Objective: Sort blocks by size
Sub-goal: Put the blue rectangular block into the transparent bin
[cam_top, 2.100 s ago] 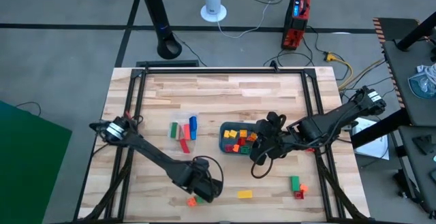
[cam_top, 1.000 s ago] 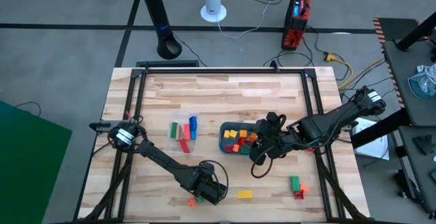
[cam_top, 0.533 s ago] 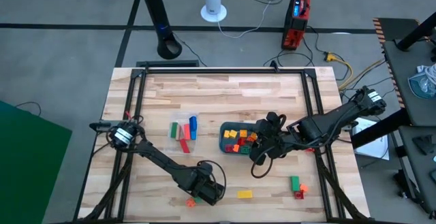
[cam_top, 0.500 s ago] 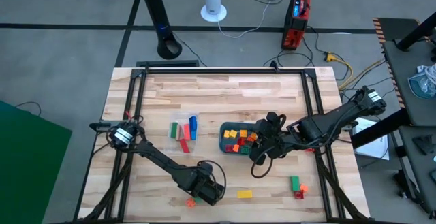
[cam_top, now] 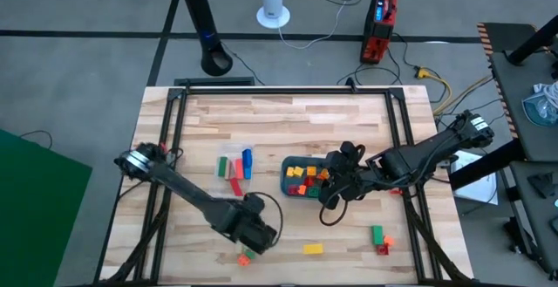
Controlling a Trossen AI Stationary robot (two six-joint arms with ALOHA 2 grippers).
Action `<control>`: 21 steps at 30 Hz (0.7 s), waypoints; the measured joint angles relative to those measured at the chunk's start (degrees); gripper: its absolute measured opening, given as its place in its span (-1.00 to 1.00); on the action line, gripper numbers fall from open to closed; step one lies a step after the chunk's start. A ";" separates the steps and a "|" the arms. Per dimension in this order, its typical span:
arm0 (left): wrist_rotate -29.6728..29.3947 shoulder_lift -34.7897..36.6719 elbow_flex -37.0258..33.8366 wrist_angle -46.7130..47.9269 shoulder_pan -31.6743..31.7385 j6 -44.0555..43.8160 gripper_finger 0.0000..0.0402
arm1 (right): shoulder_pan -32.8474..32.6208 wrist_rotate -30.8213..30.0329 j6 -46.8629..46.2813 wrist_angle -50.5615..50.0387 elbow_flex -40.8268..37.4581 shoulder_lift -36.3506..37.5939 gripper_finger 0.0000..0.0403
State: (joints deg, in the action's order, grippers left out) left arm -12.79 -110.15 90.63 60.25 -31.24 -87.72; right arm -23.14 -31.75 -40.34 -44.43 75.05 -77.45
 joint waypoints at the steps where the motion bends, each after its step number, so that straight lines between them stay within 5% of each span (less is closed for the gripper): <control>1: -1.47 1.96 -0.02 1.15 0.13 0.57 -0.53 | 0.11 0.00 0.27 0.05 -0.01 0.00 0.14; 10: -9.25 16.42 -4.61 17.24 10.13 7.76 -0.53 | 0.31 -0.23 0.47 0.28 -0.12 0.00 0.17; 21: -4.06 25.86 -20.47 9.72 21.02 15.92 -0.25 | -0.09 0.68 -3.33 -0.97 -0.12 0.00 0.21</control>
State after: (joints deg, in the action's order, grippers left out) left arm -16.84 -84.29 70.16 69.96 -10.22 -71.80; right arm -23.22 -31.06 -43.67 -45.40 74.94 -77.45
